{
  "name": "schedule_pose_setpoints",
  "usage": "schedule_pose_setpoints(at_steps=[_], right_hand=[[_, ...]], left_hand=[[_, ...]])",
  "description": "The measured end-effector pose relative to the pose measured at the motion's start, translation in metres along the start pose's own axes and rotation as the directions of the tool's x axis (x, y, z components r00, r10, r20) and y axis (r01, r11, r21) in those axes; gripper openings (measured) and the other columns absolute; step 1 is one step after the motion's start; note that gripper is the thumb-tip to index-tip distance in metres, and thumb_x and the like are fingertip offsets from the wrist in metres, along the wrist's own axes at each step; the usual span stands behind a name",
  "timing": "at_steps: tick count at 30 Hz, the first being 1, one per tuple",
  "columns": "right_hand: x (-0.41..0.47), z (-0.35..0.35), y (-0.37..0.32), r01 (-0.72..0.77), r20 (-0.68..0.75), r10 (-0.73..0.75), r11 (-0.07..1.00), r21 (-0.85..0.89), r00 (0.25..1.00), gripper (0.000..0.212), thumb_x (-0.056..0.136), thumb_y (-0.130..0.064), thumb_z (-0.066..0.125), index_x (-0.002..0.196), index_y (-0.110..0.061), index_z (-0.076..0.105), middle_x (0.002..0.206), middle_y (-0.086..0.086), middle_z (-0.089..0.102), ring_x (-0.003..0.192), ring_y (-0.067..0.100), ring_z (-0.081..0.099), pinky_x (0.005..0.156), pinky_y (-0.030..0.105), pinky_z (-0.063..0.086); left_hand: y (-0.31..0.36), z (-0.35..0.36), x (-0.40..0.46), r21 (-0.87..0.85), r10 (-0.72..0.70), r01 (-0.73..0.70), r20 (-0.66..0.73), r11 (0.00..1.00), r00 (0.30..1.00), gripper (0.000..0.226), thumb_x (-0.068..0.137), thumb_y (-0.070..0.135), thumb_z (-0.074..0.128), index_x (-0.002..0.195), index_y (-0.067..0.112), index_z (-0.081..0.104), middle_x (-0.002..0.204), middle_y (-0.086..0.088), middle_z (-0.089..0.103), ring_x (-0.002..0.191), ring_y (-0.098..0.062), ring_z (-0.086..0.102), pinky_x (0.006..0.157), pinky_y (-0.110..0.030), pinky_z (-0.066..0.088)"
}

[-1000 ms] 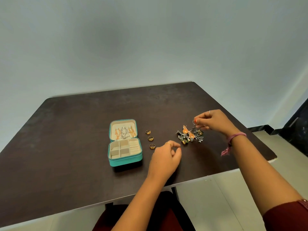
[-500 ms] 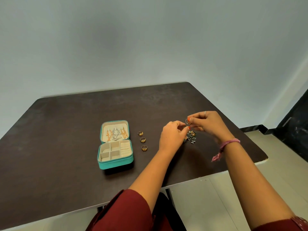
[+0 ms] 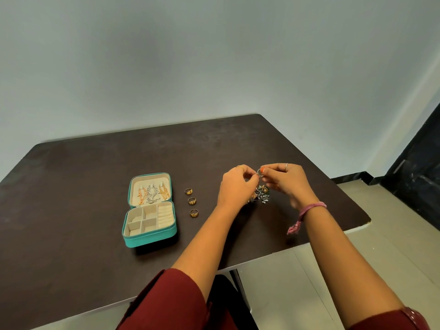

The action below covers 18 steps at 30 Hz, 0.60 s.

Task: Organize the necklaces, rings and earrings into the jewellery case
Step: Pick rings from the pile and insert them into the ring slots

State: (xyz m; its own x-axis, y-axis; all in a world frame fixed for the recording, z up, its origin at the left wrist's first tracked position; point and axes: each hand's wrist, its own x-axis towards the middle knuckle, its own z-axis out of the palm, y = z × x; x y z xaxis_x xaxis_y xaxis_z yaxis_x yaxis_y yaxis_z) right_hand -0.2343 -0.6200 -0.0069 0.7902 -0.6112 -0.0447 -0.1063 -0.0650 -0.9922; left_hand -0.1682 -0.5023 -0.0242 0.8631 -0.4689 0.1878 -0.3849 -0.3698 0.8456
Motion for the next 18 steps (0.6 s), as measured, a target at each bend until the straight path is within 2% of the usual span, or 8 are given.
schedule_pose_setpoints(at_steps=[3, 7, 11, 18], right_hand=[[0.002, 0.0, 0.004, -0.024, -0.014, 0.025, 0.999, 0.032, 1.0, 0.008, 0.087, -0.008, 0.065, 0.091, -0.008, 0.073, 0.078, 0.004, 0.07, 0.064, 0.004, 0.063, 0.059, 0.016, 0.054], [0.002, 0.001, 0.008, -0.052, 0.001, 0.052, 0.997, 0.064, 0.999, 0.008, 0.086, -0.006, 0.066, 0.084, -0.011, 0.072, 0.073, 0.004, 0.068, 0.063, 0.006, 0.062, 0.058, 0.015, 0.054], [0.001, 0.002, 0.008, -0.076, 0.026, 0.073, 0.991, 0.107, 0.997, 0.006, 0.086, -0.006, 0.066, 0.088, -0.007, 0.072, 0.073, 0.005, 0.067, 0.062, 0.007, 0.061, 0.056, 0.015, 0.053], [0.0, -0.001, 0.01, -0.245, 0.153, 0.21, 0.931, 0.271, 0.966, 0.011, 0.087, -0.006, 0.064, 0.096, -0.005, 0.07, 0.066, -0.001, 0.067, 0.061, 0.003, 0.062, 0.062, 0.016, 0.055]], left_hand=[[0.002, -0.001, 0.005, -0.093, -0.028, 0.03, 0.016, 0.995, 0.999, 0.006, 0.085, 0.023, 0.059, 0.083, 0.022, 0.065, 0.083, 0.012, 0.062, 0.077, -0.004, 0.057, 0.068, -0.022, 0.043], [0.004, -0.003, 0.009, -0.266, -0.085, 0.099, 0.064, 0.959, 0.994, 0.005, 0.083, 0.023, 0.062, 0.08, 0.023, 0.065, 0.086, 0.003, 0.066, 0.076, -0.01, 0.059, 0.072, -0.028, 0.049], [0.006, -0.006, 0.01, -0.41, -0.164, 0.219, 0.166, 0.885, 0.972, 0.008, 0.088, 0.021, 0.059, 0.081, 0.02, 0.063, 0.078, 0.004, 0.061, 0.069, -0.007, 0.053, 0.058, -0.019, 0.039], [0.005, -0.01, 0.013, -0.519, -0.213, 0.297, 0.215, 0.802, 0.953, 0.009, 0.088, 0.022, 0.05, 0.083, 0.02, 0.057, 0.082, 0.004, 0.067, 0.071, -0.007, 0.054, 0.056, -0.023, 0.036]])
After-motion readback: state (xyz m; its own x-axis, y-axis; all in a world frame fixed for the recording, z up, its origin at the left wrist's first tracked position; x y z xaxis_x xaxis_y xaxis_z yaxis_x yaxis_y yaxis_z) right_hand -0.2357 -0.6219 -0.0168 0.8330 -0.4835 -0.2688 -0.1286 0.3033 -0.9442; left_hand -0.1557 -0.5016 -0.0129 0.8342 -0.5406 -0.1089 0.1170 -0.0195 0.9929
